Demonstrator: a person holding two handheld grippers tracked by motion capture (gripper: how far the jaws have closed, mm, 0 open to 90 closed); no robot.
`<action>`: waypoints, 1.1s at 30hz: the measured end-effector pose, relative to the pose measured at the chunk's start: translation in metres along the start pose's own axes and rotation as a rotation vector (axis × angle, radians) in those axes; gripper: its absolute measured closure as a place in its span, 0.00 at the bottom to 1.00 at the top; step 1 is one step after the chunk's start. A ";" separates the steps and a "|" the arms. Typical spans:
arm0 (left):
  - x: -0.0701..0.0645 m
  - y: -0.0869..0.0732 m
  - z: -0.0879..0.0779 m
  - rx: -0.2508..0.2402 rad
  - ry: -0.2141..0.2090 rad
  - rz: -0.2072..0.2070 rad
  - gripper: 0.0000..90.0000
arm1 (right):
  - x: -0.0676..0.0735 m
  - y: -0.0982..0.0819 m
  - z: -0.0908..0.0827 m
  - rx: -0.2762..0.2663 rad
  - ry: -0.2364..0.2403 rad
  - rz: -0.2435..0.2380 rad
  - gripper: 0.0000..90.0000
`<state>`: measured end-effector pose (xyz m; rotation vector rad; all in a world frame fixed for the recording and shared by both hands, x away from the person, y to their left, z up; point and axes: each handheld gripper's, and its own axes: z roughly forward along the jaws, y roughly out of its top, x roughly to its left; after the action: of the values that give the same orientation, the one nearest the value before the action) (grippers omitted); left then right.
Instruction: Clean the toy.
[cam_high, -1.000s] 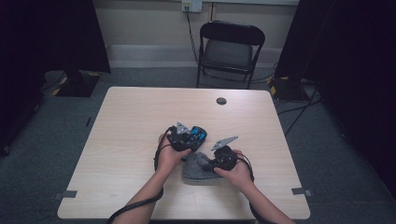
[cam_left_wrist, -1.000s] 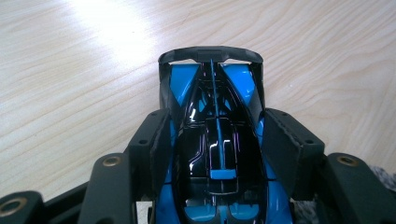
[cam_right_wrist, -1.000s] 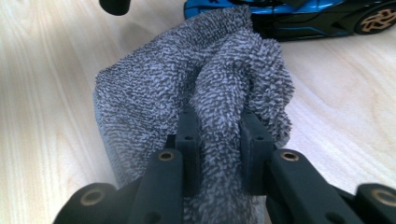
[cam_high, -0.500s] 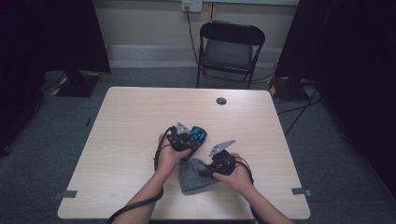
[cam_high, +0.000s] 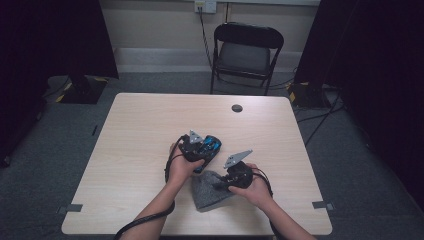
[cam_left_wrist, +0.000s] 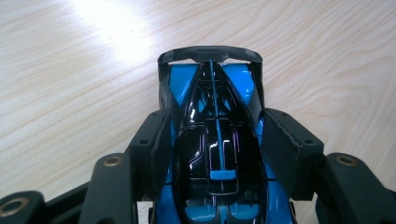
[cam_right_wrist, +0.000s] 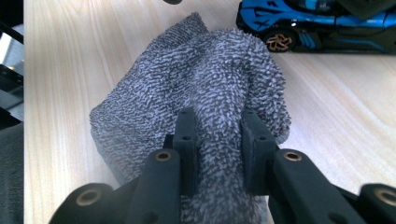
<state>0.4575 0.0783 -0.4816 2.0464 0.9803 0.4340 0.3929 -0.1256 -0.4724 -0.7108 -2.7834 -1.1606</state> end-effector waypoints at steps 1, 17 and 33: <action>0.000 0.000 0.000 0.001 0.000 0.000 0.48 | -0.001 -0.001 0.000 0.001 -0.004 0.003 0.78; -0.001 0.004 -0.002 0.013 -0.033 0.033 0.41 | -0.008 -0.005 -0.004 -0.017 -0.052 0.001 0.57; -0.025 0.002 -0.040 -0.045 -0.123 0.120 0.41 | -0.027 -0.017 -0.045 -0.110 -0.121 0.094 0.54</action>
<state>0.4187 0.0789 -0.4541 2.0719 0.7709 0.3846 0.4036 -0.1772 -0.4575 -0.9409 -2.7645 -1.3024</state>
